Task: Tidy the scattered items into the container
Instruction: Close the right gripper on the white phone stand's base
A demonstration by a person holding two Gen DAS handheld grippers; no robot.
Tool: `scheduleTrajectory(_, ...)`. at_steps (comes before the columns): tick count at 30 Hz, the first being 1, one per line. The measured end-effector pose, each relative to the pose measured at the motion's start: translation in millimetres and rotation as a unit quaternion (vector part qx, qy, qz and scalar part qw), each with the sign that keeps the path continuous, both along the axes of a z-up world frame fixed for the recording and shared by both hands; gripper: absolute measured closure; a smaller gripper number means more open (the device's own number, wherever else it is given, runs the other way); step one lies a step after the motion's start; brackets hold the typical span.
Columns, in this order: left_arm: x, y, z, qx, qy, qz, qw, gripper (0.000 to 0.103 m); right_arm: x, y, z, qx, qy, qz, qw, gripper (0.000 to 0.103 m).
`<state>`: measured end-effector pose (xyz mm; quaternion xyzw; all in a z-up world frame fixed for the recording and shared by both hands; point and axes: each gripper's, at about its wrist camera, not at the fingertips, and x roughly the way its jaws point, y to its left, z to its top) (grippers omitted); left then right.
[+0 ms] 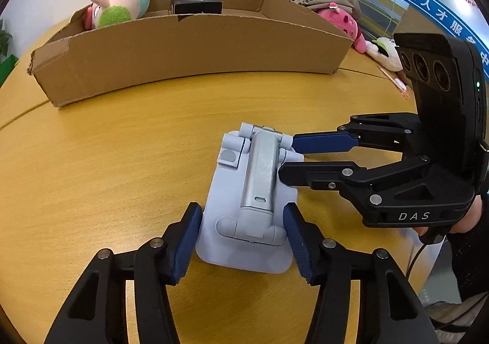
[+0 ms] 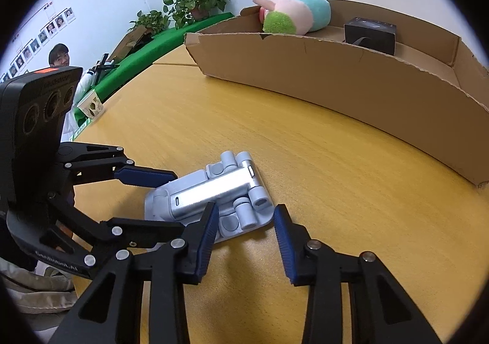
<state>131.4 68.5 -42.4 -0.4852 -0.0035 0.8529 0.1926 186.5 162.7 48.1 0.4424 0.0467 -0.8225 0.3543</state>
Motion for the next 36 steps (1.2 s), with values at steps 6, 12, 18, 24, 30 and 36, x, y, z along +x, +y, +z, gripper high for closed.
scheduleTrajectory(6,1,3,1,0.0,0.0,-0.003,1.0,0.044,1,1,2,0.004,-0.007,-0.007,1.0,0.068)
scheduleTrajectory(12,0,5,10,0.004,0.008,-0.007,0.9999,0.045,-1,10,8,-0.007,-0.016,-0.017,1.0,0.092)
scheduleTrajectory(18,-3,7,7,-0.009,0.007,-0.013,0.9998,0.045,-8,13,2,-0.018,-0.037,-0.02,0.999,0.088)
scheduleTrajectory(24,0,1,0,-0.008,-0.003,-0.014,0.9999,0.045,-16,10,-1,-0.002,-0.032,-0.017,0.999,0.062)
scheduleTrajectory(30,-5,-4,0,-0.002,-0.012,-0.014,0.9998,0.045,-17,4,-2,-0.004,-0.024,0.013,1.0,0.066)
scheduleTrajectory(36,-3,-8,8,-0.003,-0.001,-0.014,0.9999,0.054,-10,1,-1,-0.005,-0.011,0.007,1.0,0.077)
